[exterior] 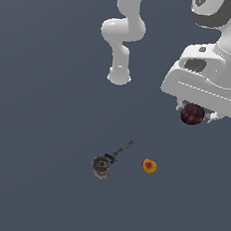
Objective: Pick up a designated object from a clutter of objects.
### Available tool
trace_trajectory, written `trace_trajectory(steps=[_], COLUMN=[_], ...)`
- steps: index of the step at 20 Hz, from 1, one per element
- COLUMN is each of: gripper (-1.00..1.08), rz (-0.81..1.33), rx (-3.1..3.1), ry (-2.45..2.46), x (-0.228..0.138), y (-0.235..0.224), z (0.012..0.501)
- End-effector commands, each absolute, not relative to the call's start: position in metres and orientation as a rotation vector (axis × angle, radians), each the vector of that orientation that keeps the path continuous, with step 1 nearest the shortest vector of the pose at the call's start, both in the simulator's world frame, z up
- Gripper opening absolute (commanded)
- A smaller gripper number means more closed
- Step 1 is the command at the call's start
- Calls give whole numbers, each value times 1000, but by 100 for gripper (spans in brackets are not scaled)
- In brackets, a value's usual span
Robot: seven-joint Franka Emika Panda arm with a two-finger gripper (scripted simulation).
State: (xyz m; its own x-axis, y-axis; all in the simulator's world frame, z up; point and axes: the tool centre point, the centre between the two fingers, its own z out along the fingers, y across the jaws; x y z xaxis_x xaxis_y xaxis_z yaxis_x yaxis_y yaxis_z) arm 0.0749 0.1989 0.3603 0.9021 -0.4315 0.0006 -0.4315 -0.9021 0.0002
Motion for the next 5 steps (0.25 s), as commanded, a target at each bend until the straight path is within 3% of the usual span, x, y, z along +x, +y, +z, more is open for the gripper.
trace_trajectory(steps=[1, 5], gripper=[-100, -100], rz=[0, 0], rx=[3063, 3064], ry=[-696, -695], x=[74, 75], y=[201, 202], z=[367, 368])
